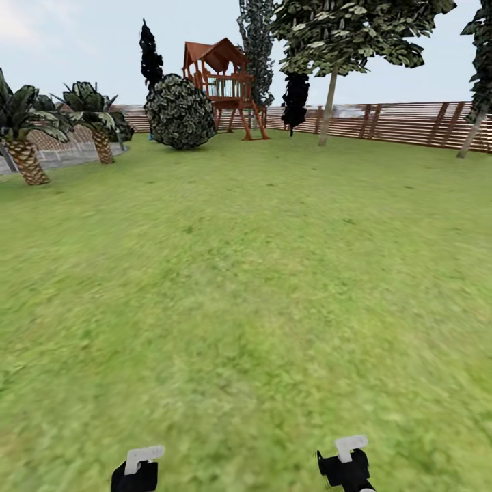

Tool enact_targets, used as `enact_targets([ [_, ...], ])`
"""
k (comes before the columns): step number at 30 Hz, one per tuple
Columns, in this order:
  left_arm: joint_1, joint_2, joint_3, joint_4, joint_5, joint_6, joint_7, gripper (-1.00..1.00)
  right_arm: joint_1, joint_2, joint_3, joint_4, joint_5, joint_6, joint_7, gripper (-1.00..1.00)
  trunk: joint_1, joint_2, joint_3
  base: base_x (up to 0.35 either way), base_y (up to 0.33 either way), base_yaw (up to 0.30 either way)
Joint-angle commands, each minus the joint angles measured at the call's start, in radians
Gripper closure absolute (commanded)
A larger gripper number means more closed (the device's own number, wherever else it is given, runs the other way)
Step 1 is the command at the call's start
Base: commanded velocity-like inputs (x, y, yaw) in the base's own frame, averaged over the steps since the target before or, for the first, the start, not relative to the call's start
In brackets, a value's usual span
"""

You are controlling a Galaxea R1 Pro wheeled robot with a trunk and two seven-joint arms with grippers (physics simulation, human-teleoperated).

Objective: In the garden, pick up the pesticide atomizer on the floor and spray pesticide onto both trees until each tree trunk is fully covered.

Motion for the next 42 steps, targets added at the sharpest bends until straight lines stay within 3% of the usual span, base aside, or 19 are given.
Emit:
enact_targets([
  [1,0.000,0.000,0.000,0.000,0.000,0.000,0.000,1.00,0.001,0.000,0.000,0.000,0.000,0.000,0.000,-1.00,0.000,0.000,0.000,0.281,-0.164,-0.300],
  [27,0.000,0.000,0.000,0.000,0.000,0.000,0.000,1.00,0.000,0.001,0.000,0.000,0.000,0.000,0.000,-1.00,0.000,0.000,0.000,0.289,-0.149,-0.300],
  [42,0.000,0.000,0.000,0.000,0.000,0.001,0.000,1.00,0.001,0.002,0.000,0.000,0.000,0.000,0.000,-1.00,0.000,0.000,0.000,0.321,-0.054,-0.300],
])
